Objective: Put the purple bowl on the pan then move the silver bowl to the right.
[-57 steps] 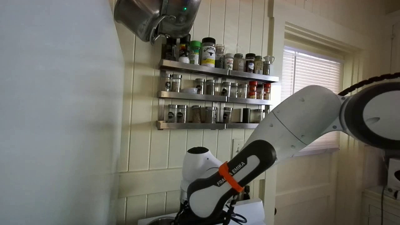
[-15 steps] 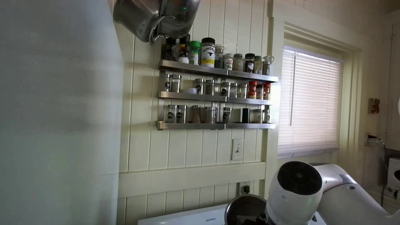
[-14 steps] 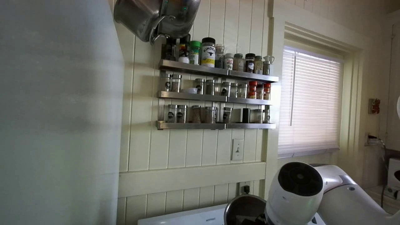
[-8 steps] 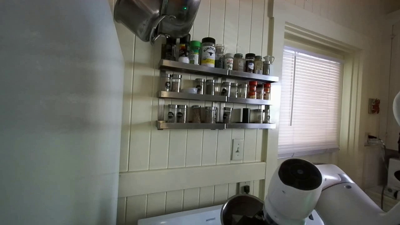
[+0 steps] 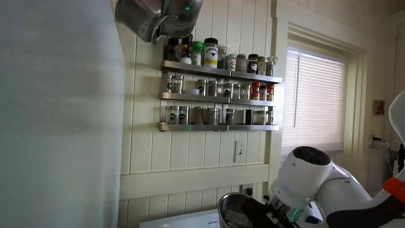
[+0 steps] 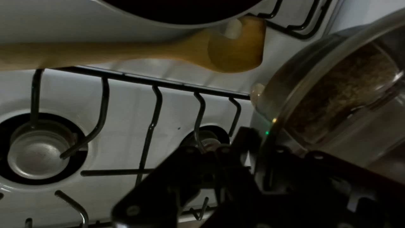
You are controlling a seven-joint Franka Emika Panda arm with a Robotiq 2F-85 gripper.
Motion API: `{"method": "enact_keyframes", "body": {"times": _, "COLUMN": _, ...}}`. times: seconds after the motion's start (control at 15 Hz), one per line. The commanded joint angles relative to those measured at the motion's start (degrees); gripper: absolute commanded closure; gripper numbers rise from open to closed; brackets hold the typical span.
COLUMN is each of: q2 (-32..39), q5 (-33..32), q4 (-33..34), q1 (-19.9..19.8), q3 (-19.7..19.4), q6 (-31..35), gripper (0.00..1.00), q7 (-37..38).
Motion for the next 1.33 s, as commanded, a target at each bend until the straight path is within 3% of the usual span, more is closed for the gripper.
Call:
{"method": "enact_keyframes", "body": {"times": 0.0, "q2": -0.48, "q5": 13.30, "q4": -0.02, "q1": 11.14, "q3": -10.37, "q6": -2.71, "gripper": 0.98, "q7": -5.10}}
{"method": "enact_keyframes", "body": {"times": 0.2, "q2": -6.09, "q5": 21.36, "q4": 0.16, "q1": 16.26, "q3": -13.88, "q6": -15.01, "gripper": 0.98, "q7": -5.98}}
{"method": "enact_keyframes", "body": {"times": 0.4, "q2": -13.25, "q5": 19.87, "q4": -1.98, "q1": 14.45, "q3": -11.99, "q6": -23.92, "gripper": 0.98, "q7": 1.44}}
{"method": "enact_keyframes", "body": {"times": 0.47, "q2": -13.63, "q5": 18.42, "q4": 0.49, "q1": 14.94, "q3": -11.71, "q6": -27.56, "gripper": 0.98, "q7": 3.34}}
{"method": "enact_keyframes", "body": {"times": 0.53, "q2": -7.69, "q5": 19.79, "q4": 0.36, "q1": 15.09, "q3": -12.50, "q6": -22.58, "gripper": 0.92, "q7": -0.62}}
{"method": "enact_keyframes", "body": {"times": 0.67, "q2": -11.11, "q5": 19.69, "q4": 0.46, "q1": 15.09, "q3": -12.35, "q6": -26.04, "gripper": 0.92, "q7": 0.92}}
{"method": "enact_keyframes", "body": {"times": 0.73, "q2": -11.94, "q5": 19.69, "q4": 0.45, "q1": 15.09, "q3": -12.35, "q6": -26.38, "gripper": 0.98, "q7": 1.16}}
{"method": "enact_keyframes", "body": {"times": 0.8, "q2": -10.42, "q5": 19.91, "q4": 0.55, "q1": 15.30, "q3": -13.57, "q6": -21.85, "gripper": 0.98, "q7": 0.95}}
{"method": "enact_keyframes", "body": {"times": 1.0, "q2": -8.75, "q5": 20.88, "q4": 0.03, "q1": 13.04, "q3": -14.89, "q6": -16.67, "gripper": 0.98, "q7": 8.23}}
{"method": "enact_keyframes", "body": {"times": 1.27, "q2": -5.94, "q5": 23.21, "q4": -0.01, "q1": 13.08, "q3": -17.86, "q6": -12.86, "gripper": 0.98, "q7": 12.61}}
